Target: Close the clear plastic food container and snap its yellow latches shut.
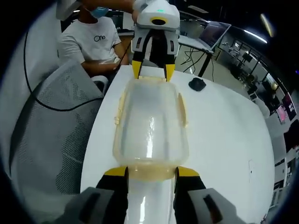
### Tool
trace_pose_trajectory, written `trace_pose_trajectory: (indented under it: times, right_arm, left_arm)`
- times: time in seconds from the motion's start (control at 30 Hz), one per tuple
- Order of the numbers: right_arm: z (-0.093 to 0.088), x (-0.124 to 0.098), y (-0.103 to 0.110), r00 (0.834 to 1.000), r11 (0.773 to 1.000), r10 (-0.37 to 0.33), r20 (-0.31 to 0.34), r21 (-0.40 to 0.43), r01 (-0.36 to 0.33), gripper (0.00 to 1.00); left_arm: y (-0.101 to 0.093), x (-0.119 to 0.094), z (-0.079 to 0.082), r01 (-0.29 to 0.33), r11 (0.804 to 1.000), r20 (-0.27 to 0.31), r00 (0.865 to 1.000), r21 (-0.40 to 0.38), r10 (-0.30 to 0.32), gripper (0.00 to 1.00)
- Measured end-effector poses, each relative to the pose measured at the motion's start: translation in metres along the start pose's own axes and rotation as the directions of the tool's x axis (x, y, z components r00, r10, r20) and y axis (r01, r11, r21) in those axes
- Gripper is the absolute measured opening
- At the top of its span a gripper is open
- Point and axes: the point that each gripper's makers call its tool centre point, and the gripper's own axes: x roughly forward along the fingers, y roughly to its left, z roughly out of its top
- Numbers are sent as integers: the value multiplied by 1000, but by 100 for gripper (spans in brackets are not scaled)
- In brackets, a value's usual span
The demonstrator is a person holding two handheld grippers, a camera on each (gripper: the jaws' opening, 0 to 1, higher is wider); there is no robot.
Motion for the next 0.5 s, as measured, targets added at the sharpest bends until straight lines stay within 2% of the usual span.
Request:
trace_pose_trajectory:
  times: [0.5]
  right_arm:
    - [-29, -20, 3, 1000, 1000, 0, 5, 3, 0, 36]
  left_arm:
    - [-1, 17, 32, -2, 1000, -13, 1000, 5, 2, 37]
